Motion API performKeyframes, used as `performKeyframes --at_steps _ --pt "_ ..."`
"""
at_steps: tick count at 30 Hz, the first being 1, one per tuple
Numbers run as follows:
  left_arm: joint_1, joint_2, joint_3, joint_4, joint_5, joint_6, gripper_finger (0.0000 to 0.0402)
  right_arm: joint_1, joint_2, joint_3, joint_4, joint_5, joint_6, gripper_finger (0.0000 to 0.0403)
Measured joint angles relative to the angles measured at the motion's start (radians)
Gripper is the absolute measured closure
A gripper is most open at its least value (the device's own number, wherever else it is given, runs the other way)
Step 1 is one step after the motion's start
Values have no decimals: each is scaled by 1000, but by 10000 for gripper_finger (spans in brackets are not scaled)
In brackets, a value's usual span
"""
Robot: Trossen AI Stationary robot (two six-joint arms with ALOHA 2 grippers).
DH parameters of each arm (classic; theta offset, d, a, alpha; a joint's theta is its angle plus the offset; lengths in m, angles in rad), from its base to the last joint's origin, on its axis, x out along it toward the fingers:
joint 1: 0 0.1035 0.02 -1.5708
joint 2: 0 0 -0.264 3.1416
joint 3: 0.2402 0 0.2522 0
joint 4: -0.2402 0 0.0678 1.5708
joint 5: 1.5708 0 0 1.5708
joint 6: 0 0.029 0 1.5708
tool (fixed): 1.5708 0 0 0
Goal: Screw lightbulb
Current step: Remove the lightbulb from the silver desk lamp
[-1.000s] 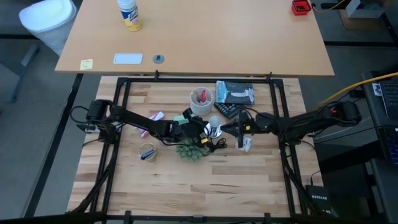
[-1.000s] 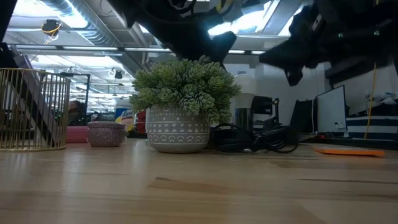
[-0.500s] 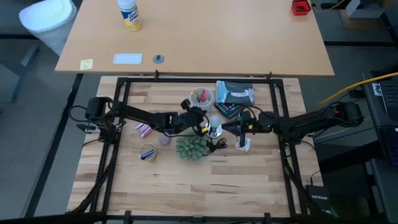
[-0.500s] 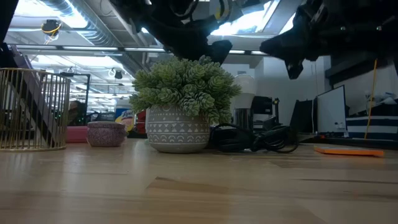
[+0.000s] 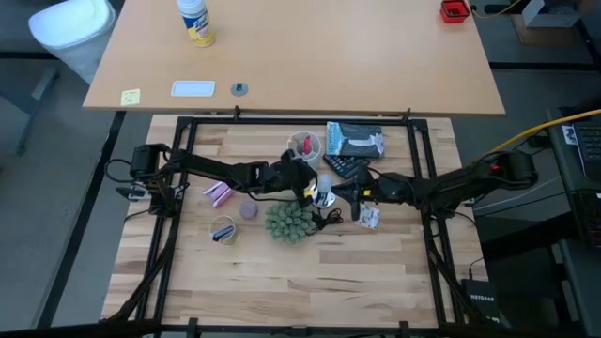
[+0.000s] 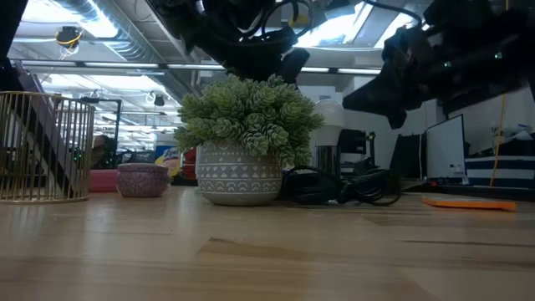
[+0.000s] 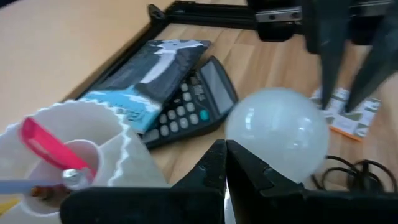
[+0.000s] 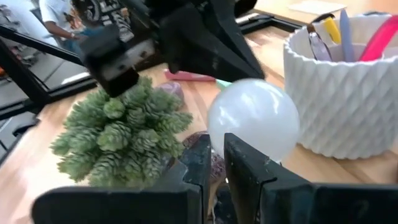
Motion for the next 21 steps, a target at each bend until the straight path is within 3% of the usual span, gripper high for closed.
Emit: performKeyframes --at_steps 9,21 --pt "-15 0 0 -5 35 0 400 0 21 0 2 51 0 353" --pt "-64 -2 1 -41 60 -57 400 -3 22 -1 -9 199 1 353"
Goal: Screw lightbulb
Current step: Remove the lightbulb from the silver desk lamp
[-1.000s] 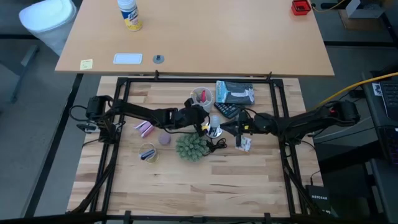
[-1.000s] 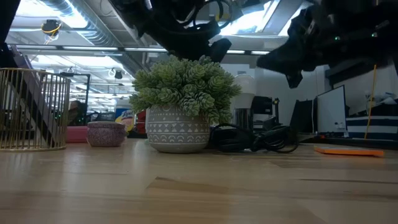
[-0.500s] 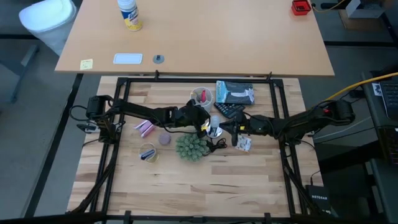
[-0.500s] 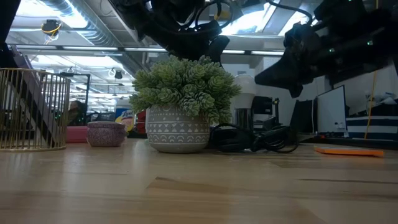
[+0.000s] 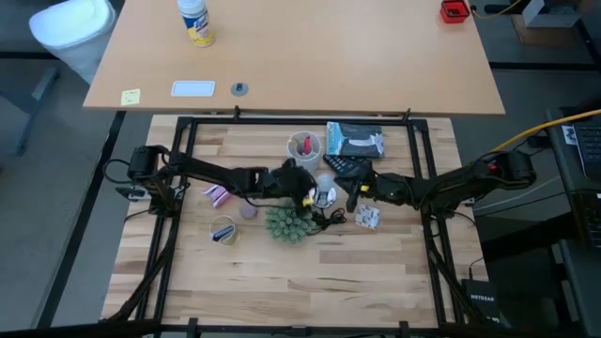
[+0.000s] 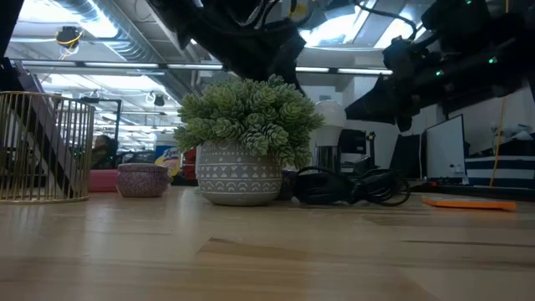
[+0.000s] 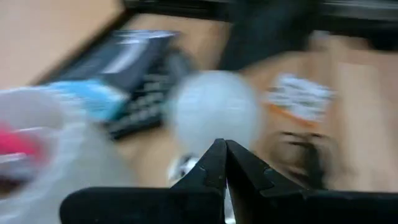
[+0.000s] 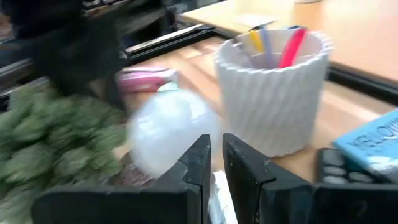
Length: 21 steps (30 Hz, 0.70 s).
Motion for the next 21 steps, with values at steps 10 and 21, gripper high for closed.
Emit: performKeyframes --at_steps 10,21 --pt "-55 5 -1 37 -3 4 400 1 1 1 6 47 -3 353" --pt "-44 -26 0 166 -81 110 400 2 -124 1 74 -151 -30 353"
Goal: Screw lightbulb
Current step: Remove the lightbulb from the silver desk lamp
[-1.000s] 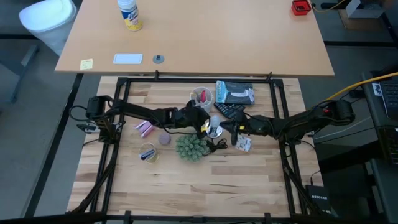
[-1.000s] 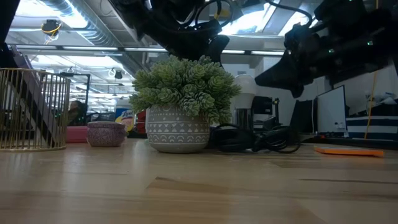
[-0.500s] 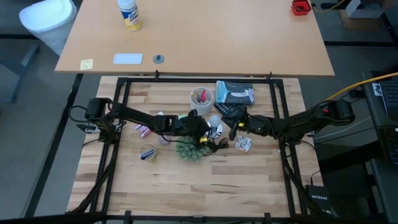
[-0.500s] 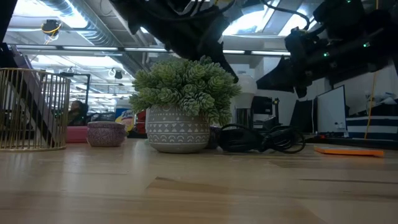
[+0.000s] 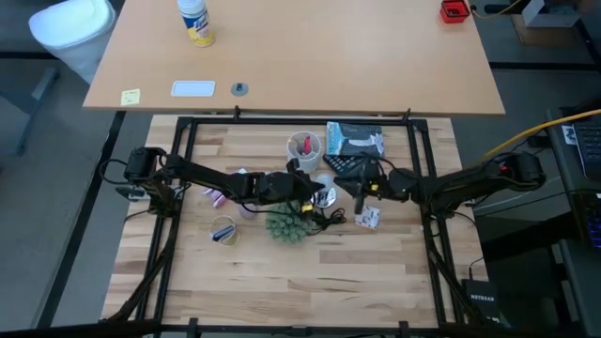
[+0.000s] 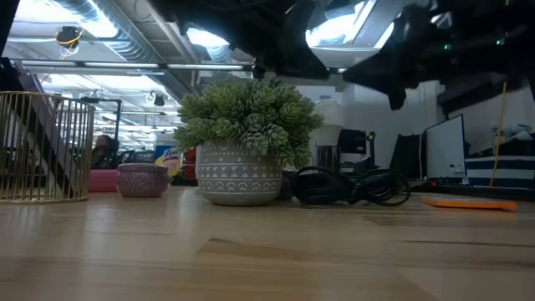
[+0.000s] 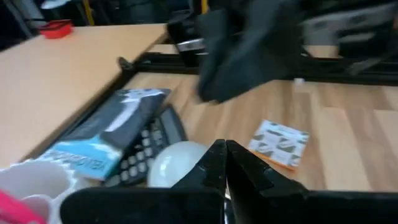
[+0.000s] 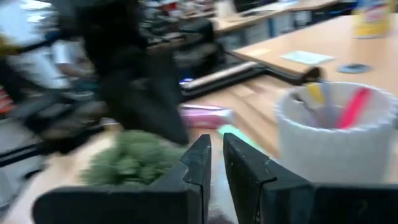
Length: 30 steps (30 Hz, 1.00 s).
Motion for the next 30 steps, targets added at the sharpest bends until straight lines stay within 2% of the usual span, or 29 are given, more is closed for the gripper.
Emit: performKeyframes --at_steps 5,9,18,22,30 --pt "44 0 0 6 -33 -4 400 1 -17 0 -9 -139 0 353" --pt "89 0 0 4 -34 -29 400 1 11 0 -22 -160 -3 353" --pt "141 0 0 -85 62 -57 400 1 108 0 -23 -76 -21 353" --pt "139 0 0 -118 81 -58 400 1 131 0 -21 -70 -21 353" --pt "121 1 0 -132 136 -60 400 1 154 0 -25 7 -20 353"
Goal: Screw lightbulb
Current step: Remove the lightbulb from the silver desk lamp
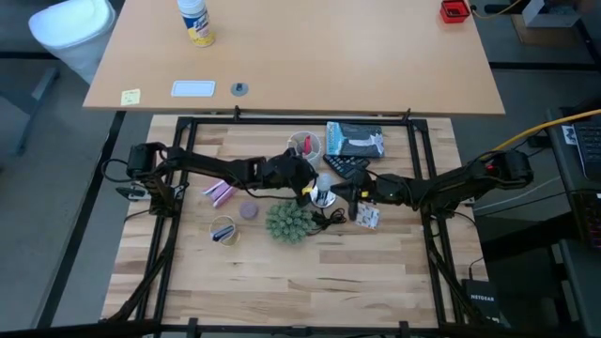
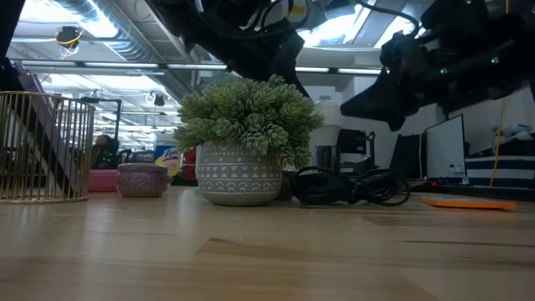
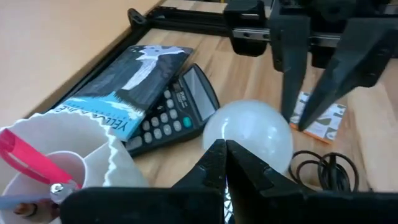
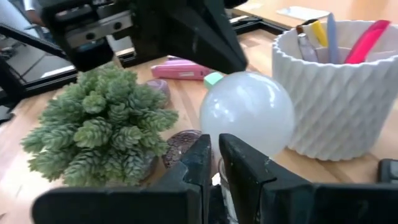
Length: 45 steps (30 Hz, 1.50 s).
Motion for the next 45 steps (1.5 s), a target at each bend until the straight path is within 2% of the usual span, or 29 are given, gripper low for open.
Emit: performKeyframes --at_steps 13,21,23,26,30,33,35,37,45 --pt "-79 4 -1 -57 23 -37 400 -1 1 0 -19 170 1 353" --pt "-106 2 -1 43 13 -23 400 -1 1 0 8 192 -2 353" --pt "-107 1 -1 93 -1 -3 400 -1 -6 0 38 181 -2 353" --pt "-102 1 -1 149 -57 35 400 -1 -31 0 79 109 -2 353" --pt "-76 1 -1 169 -146 43 400 0 -77 0 93 -55 -2 353" --pt "-43 1 -1 156 -158 30 400 0 -88 0 91 -188 -2 353" --pt "-20 1 -1 140 -158 3 400 0 -80 0 84 -229 -2 353" --pt "-1 1 -1 113 -158 -16 400 1 -65 0 62 -226 -2 353" --pt "13 1 -1 -4 -107 -30 400 0 3 0 11 -39 -3 353"
